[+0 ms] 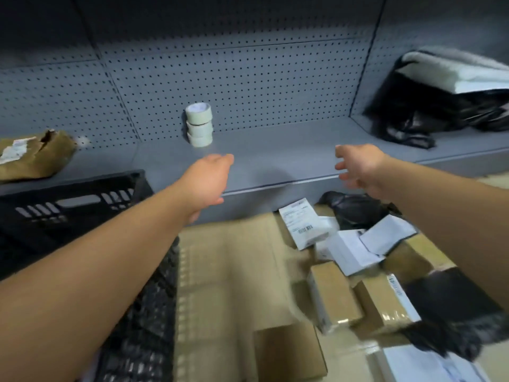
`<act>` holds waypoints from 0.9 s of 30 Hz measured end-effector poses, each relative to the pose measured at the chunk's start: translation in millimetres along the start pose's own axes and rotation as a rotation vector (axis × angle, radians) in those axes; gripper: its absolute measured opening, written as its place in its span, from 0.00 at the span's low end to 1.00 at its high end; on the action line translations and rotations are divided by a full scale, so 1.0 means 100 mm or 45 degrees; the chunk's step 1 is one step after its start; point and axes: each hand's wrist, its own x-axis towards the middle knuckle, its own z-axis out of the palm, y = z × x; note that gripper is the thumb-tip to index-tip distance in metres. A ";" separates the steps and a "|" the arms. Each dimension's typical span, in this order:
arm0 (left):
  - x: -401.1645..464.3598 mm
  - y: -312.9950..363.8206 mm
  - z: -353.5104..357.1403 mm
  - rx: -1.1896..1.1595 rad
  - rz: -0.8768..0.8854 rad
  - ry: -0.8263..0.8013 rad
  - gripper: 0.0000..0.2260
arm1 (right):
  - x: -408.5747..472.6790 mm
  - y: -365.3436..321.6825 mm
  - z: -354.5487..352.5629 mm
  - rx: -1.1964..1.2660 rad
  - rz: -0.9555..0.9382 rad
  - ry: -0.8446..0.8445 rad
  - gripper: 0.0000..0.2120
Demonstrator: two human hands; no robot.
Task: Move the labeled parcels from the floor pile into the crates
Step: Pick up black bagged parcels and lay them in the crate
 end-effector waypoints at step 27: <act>-1.17 0.56 3.66 0.062 -0.804 -0.819 0.22 | 0.40 2.22 -2.58 -0.852 0.711 -0.194 0.21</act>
